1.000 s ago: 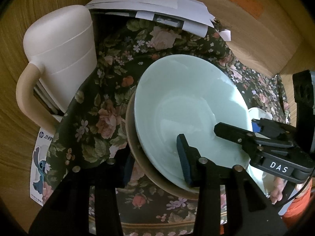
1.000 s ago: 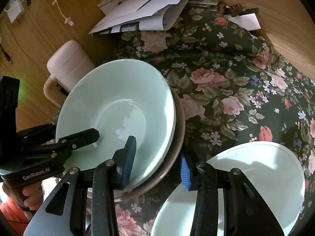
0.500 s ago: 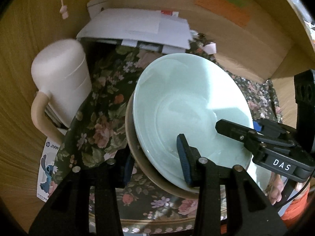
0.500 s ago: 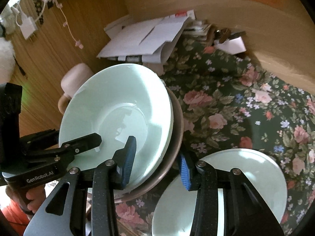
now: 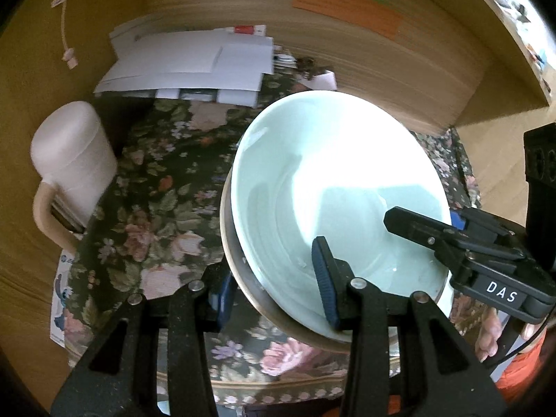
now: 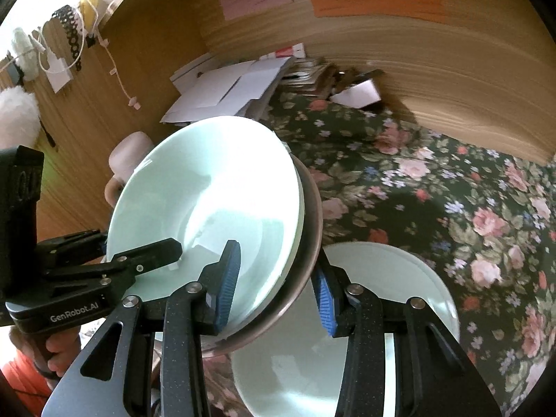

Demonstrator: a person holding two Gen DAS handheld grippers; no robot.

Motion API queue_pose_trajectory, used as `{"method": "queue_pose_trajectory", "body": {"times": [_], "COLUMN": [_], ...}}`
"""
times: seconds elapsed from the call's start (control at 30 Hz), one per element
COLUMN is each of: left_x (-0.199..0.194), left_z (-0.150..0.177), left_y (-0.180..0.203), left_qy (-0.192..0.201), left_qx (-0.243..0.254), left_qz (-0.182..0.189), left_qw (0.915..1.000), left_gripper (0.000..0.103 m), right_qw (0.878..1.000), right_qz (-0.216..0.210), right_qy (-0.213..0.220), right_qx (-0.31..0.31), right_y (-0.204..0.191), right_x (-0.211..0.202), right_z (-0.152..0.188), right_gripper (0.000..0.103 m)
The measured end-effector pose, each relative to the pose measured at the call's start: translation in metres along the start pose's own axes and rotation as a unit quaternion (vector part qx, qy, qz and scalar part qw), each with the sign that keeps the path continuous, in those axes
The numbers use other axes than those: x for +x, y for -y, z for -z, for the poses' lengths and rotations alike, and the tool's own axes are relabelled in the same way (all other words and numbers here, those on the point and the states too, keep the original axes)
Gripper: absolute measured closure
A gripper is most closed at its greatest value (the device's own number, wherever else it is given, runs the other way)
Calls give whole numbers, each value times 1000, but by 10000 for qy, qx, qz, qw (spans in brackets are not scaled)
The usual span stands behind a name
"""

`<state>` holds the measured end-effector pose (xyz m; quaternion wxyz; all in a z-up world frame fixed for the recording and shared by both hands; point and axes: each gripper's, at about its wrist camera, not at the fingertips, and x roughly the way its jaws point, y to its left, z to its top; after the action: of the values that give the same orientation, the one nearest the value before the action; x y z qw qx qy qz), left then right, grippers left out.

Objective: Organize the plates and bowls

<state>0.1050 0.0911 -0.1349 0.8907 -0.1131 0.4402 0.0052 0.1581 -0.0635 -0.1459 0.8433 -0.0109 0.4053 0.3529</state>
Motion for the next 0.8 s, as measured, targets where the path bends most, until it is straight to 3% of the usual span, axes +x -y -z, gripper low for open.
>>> {"method": "queue_pose_trajectory", "body": {"times": [0.8], "left_x": [25], "left_z": [14], "left_y": [78], "left_qy": [-290], "left_qx": [400], "left_qz": [330], "left_qw": [9982], "left_gripper": [62], "right_qw": [9982], "right_qz": [297], "right_qy": [-40], "right_qx": [521], "right_y": [66], "right_x": [-37], "right_z": [44], "right_gripper": [66]}}
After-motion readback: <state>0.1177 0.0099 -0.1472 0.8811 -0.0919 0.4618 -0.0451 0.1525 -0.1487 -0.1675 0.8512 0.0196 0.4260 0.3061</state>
